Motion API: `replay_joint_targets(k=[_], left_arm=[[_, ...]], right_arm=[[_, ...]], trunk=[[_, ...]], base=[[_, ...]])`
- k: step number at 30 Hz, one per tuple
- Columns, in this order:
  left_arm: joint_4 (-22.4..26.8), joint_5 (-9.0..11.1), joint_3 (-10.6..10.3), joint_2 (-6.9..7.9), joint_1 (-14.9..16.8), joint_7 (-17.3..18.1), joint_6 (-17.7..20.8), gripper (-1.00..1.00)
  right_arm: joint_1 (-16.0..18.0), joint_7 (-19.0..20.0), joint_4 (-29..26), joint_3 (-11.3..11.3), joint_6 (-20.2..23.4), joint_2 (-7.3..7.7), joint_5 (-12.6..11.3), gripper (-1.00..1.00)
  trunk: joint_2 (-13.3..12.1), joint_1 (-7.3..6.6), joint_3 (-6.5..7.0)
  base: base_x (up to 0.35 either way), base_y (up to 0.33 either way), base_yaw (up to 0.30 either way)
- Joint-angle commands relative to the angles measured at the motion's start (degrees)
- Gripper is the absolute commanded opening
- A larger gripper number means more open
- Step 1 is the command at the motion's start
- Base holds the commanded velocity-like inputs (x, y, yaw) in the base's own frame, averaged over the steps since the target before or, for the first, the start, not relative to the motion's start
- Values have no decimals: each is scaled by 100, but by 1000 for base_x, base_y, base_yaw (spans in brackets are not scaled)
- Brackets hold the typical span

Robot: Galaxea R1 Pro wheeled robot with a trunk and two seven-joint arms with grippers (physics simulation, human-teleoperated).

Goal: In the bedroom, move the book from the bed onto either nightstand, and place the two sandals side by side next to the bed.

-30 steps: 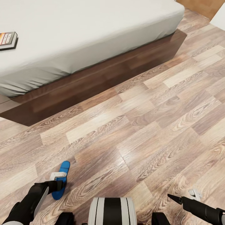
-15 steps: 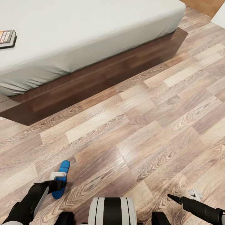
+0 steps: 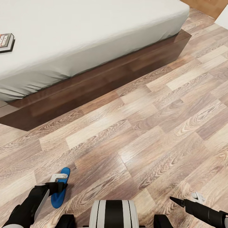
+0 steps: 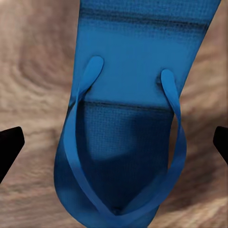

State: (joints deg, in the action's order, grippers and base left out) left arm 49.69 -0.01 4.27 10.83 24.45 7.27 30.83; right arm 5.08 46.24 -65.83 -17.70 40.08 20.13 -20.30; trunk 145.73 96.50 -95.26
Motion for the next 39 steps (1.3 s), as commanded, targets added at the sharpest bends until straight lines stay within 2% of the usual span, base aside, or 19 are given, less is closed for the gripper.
replay_joint_targets(k=[1,3,8,23,28,39], left_arm=[[7,0,13,-2,1,29,35,100],[6,1,13,-2,1,29,36,100],[6,1,13,-2,2,29,37,100],[6,1,13,-2,2,29,37,100],[6,-3,13,-2,3,29,38,100],[6,-6,13,-2,1,29,36,100]], right_arm=[[2,8,0,-6,35,0,-23,100],[2,8,0,-6,35,0,-25,100],[2,8,0,-6,35,0,-23,100],[2,8,0,-6,35,0,-23,100],[2,8,0,-6,35,0,-24,100],[2,8,0,-6,35,0,-24,100]], trunk=[[1,-1,-3],[1,-1,-3],[8,12,-114],[8,12,-114],[15,25,-225],[15,25,-225]], base=[[2,0,0],[1,0,0],[0,0,0],[0,0,0],[0,0,0],[0,0,0]])
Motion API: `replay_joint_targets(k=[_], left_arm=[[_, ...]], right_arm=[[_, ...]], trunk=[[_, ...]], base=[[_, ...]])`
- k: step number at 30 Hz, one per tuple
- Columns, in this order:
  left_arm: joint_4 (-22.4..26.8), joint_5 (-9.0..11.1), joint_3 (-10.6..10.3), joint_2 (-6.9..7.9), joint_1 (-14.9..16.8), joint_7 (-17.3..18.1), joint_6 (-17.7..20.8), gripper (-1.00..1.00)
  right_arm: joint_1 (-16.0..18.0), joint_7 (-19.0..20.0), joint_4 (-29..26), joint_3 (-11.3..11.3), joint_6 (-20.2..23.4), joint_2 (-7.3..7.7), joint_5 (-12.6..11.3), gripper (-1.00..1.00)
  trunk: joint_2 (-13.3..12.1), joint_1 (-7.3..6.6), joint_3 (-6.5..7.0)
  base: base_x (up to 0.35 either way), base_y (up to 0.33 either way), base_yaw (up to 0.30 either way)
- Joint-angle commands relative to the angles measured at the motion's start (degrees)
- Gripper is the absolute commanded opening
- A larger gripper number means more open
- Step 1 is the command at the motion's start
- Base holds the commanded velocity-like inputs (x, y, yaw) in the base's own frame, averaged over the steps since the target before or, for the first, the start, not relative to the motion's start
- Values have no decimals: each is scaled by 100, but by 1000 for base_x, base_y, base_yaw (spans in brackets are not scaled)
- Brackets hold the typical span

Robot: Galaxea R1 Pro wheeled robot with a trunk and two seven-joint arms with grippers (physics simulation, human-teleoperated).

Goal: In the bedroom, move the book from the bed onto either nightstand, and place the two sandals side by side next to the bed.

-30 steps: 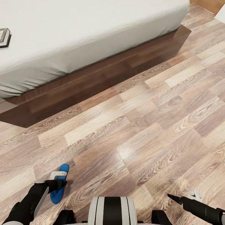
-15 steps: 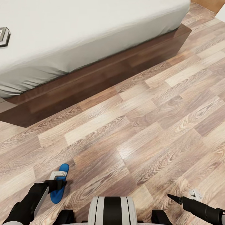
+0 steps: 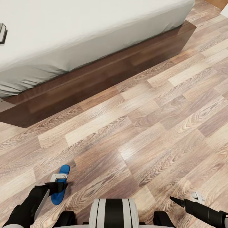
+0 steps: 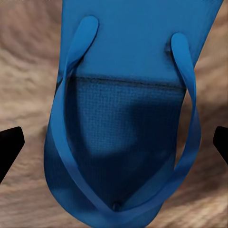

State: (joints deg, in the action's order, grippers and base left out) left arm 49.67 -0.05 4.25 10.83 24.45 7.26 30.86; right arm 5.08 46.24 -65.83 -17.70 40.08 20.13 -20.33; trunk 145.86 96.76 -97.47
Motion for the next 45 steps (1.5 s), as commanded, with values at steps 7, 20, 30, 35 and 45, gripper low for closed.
replay_joint_targets(k=[7,20,30,35,45], left_arm=[[7,3,14,-2,1,35,34,100],[12,-3,14,-2,4,42,34,-100],[16,-4,14,-2,3,38,34,-100],[16,-4,14,-2,3,38,34,-100],[16,-4,5,-46,5,30,38,-100]], right_arm=[[2,8,0,-6,35,0,-20,100],[2,10,0,-6,35,0,-24,100],[2,13,0,-6,35,0,-24,100],[2,16,0,-6,35,0,-24,100],[2,17,0,-6,35,0,-24,100]], trunk=[[1,-1,-3],[1,-1,-3],[1,-1,-3],[1,-1,-3],[-7,-16,130]], base=[[0,0,0],[0,0,0],[0,0,0],[0,0,0],[0,0,0]])
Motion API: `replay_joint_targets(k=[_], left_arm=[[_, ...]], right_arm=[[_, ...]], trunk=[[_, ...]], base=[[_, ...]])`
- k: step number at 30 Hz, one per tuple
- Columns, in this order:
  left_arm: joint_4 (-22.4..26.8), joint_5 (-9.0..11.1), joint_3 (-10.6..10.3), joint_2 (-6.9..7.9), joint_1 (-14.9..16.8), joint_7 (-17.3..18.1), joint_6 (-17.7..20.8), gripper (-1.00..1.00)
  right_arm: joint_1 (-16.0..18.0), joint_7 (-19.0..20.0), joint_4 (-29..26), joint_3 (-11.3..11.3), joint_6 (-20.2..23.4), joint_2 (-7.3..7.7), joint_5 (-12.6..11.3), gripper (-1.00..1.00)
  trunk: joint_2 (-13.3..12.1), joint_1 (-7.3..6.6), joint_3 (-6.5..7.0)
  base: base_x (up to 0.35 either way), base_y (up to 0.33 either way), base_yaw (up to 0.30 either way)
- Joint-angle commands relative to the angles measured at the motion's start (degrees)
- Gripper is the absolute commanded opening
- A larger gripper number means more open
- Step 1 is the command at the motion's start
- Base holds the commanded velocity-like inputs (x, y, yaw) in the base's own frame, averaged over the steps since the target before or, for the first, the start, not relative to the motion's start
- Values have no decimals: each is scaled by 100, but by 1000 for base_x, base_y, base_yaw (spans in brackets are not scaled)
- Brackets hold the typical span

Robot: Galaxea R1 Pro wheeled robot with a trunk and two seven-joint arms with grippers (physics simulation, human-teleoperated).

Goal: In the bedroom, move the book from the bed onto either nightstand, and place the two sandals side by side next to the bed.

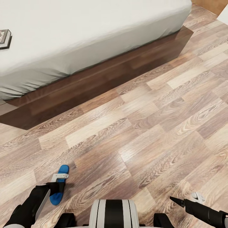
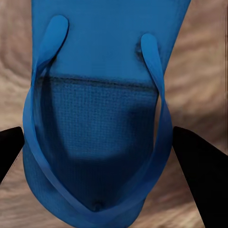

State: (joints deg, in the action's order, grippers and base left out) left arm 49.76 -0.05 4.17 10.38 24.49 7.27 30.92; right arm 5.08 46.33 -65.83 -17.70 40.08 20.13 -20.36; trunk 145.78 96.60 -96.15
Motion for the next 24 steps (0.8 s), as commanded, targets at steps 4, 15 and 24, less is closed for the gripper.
replay_joint_targets(k=[4,15,24], left_arm=[[7,-3,14,-6,-1,29,35,-100],[0,29,15,-19,1,109,58,-100],[-114,509,55,97,-8,1647,66,-100]], right_arm=[[2,8,0,-6,35,0,-20,100],[2,16,-6,-6,37,8,-25,100],[2,25,-17,-26,494,22,-50,100]], trunk=[[-4,-11,86],[-19,-39,330],[-31,-62,529]], base=[[0,0,0],[0,0,0],[0,0,0]])
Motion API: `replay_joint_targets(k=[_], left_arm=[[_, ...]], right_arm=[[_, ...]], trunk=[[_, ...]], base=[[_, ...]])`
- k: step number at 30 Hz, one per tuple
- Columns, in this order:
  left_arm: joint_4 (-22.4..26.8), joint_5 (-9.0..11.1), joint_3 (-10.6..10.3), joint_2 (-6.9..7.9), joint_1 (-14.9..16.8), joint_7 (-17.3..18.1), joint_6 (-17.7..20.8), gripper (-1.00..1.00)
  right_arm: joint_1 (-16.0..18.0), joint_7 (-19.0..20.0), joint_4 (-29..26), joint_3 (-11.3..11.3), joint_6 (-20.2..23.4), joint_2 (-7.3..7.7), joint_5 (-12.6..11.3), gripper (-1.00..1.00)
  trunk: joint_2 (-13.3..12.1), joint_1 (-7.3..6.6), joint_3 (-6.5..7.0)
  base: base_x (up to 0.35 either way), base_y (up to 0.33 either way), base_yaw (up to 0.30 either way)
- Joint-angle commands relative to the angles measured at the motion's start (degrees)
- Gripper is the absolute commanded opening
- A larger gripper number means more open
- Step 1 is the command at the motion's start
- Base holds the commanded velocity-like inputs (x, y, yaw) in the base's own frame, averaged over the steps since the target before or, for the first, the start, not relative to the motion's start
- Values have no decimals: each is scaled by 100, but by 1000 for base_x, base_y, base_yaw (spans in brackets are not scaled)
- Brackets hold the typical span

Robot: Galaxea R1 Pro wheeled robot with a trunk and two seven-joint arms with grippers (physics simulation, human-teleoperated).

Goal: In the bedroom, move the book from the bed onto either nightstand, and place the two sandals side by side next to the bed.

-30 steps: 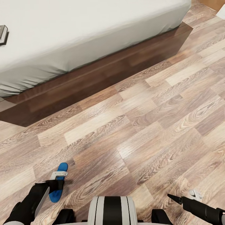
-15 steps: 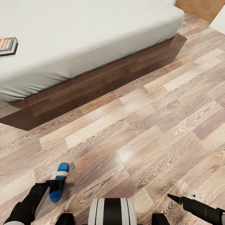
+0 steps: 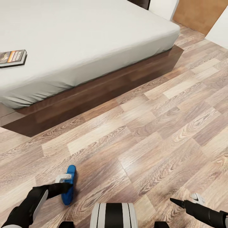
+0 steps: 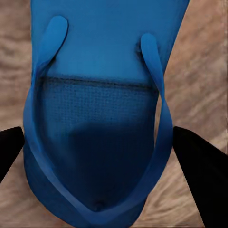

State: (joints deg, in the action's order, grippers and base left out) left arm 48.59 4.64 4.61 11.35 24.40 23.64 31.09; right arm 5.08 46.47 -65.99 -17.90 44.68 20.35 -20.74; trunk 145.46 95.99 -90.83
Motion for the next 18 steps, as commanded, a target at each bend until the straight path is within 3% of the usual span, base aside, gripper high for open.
replay_joint_targets(k=[1,5,9,15,18], left_arm=[[-116,65,12,67,-1,351,41,-100],[-475,80,4,206,-26,1377,1,-100],[-539,91,0,218,-45,1536,-5,-100],[-567,130,19,228,-64,1670,-1,-100],[-598,200,188,236,-71,1898,-5,-100]], right_arm=[[2,11,-1,-9,67,1,-14,100],[2,11,-1,-25,181,8,-18,100],[2,14,-3,-28,194,12,-22,100],[2,13,-8,-29,198,13,-21,100],[2,14,-9,-30,199,13,-21,100]], trunk=[[1,-1,-2],[1,-1,-2],[1,-1,-2],[-7,-16,130],[-11,-24,197]], base=[[0,0,0],[0,0,0],[0,0,0],[0,0,0],[0,0,0]])
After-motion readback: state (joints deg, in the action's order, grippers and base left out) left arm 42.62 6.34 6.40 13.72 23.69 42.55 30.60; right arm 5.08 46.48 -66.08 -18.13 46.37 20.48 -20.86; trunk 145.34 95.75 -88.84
